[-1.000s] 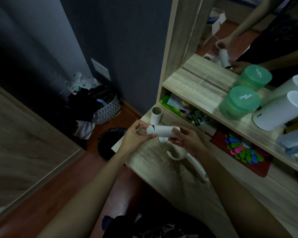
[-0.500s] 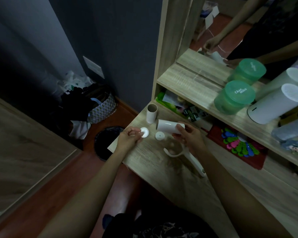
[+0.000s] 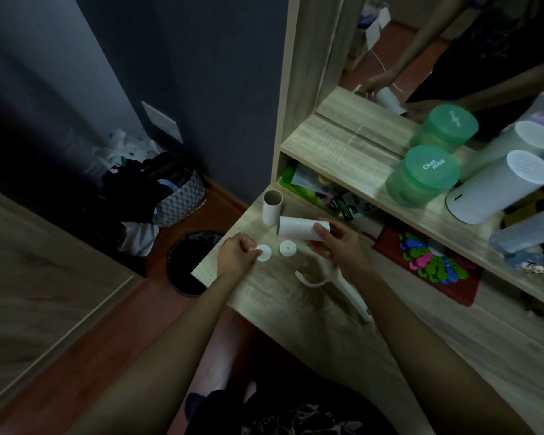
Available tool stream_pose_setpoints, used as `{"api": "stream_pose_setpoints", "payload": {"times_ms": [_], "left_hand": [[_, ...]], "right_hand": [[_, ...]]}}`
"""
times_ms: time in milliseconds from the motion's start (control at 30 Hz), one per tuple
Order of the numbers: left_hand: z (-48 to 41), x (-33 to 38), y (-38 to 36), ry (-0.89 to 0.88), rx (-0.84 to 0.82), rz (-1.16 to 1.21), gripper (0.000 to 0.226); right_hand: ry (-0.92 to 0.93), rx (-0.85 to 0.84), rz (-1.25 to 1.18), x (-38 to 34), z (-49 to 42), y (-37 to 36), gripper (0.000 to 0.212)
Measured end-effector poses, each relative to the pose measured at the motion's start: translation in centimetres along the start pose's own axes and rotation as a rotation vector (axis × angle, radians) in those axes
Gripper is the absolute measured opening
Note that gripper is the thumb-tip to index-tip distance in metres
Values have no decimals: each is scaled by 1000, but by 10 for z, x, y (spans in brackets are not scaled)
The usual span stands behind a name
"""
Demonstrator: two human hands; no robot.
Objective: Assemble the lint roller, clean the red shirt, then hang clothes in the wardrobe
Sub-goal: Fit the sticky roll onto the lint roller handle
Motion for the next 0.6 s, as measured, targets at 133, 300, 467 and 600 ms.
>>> {"api": "stream_pose_setpoints", "payload": {"times_ms": [133, 300, 467, 600], "left_hand": [[15, 16, 23, -28, 84, 146, 8], [39, 55, 34, -65, -241, 669, 31], [45, 55, 62, -98, -236, 709, 41], [38, 16, 96, -46, -99, 750, 32]], "right_hand": [[8, -6, 23, -4, 2, -12, 39], [33, -50, 136, -13, 3, -44, 39], [68, -85, 180, -18, -5, -92, 40], [39, -166, 229, -1, -16, -139, 45]]}}
Point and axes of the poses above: each hand's wrist, its own z-axis away from the middle knuckle, its own y-axis out of the back of the hand, x = y × z, the point moved 8 cm from there along -z, towards the middle knuckle, and after that the axes turned 7 degrees about -x, right-handed, at the moved point
